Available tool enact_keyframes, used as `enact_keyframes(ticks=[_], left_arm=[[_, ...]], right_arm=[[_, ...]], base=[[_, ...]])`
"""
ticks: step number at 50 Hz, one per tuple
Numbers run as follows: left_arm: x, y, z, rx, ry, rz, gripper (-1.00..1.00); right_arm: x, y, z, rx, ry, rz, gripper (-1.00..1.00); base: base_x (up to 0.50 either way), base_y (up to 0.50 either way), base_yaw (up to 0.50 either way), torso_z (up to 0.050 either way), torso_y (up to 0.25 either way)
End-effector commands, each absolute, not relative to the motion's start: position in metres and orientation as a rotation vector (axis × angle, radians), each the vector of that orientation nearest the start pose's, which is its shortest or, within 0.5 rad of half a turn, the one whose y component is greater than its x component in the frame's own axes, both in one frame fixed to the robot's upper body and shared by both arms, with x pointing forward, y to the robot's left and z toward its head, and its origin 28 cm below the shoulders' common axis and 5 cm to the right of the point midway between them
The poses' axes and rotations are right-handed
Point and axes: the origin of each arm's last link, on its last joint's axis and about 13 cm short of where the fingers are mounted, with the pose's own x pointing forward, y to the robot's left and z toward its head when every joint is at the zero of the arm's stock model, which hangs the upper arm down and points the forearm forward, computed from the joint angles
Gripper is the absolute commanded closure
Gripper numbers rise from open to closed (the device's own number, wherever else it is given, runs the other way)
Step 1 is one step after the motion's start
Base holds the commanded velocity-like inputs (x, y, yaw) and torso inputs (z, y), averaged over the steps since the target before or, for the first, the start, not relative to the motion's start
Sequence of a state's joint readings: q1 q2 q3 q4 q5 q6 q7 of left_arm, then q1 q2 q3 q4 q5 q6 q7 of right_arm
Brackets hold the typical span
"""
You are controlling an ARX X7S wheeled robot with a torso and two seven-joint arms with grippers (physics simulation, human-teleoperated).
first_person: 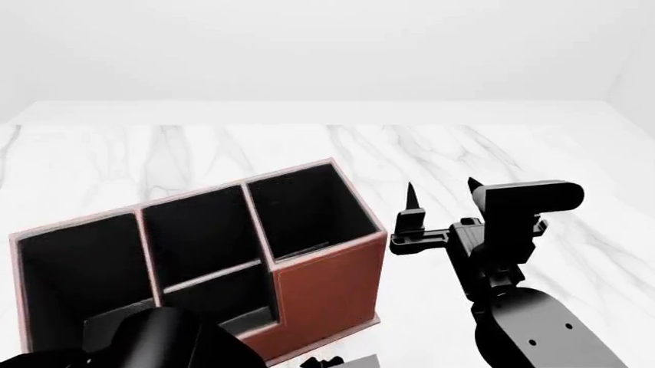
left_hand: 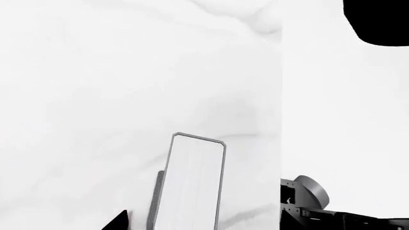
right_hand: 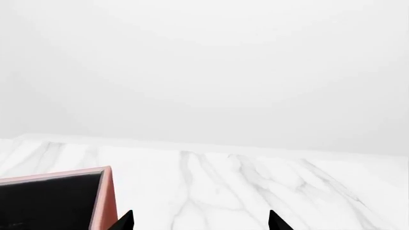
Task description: Pick up the book and place it in the back compartment of the caddy.
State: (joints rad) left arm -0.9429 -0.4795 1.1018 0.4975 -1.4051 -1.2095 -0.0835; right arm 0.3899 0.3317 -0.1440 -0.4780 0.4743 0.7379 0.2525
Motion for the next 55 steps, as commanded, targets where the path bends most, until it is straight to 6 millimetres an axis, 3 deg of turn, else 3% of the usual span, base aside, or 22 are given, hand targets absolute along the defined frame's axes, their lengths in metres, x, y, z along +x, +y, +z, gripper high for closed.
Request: enact_keyframes(ticks=[1,25,26,55], left_arm=[[0.193,0.152,0.137,0.438,0.858,-1.397,-1.0],[0.195,0.155,0.121,0.424,0.927,-1.38,-1.0],[0.195,0.156,0.121,0.42,0.923,-1.38,1.0],[0.194,0.161,0.13,0.46,0.93,-1.378,1.0]], right_arm=[[0.253,-0.113,0.15,-0.015,-0.04,0.105,-1.0],[0.253,-0.114,0.149,-0.01,-0.041,0.103,-1.0],[0.252,-0.114,0.149,-0.011,-0.042,0.103,-1.0],[0.252,-0.114,0.149,-0.009,-0.042,0.098,-1.0]], base=[[0.0,0.0,0.0,0.0,0.0],[0.0,0.0,0.0,0.0,0.0],[0.0,0.0,0.0,0.0,0.0],[0.0,0.0,0.0,0.0,0.0]])
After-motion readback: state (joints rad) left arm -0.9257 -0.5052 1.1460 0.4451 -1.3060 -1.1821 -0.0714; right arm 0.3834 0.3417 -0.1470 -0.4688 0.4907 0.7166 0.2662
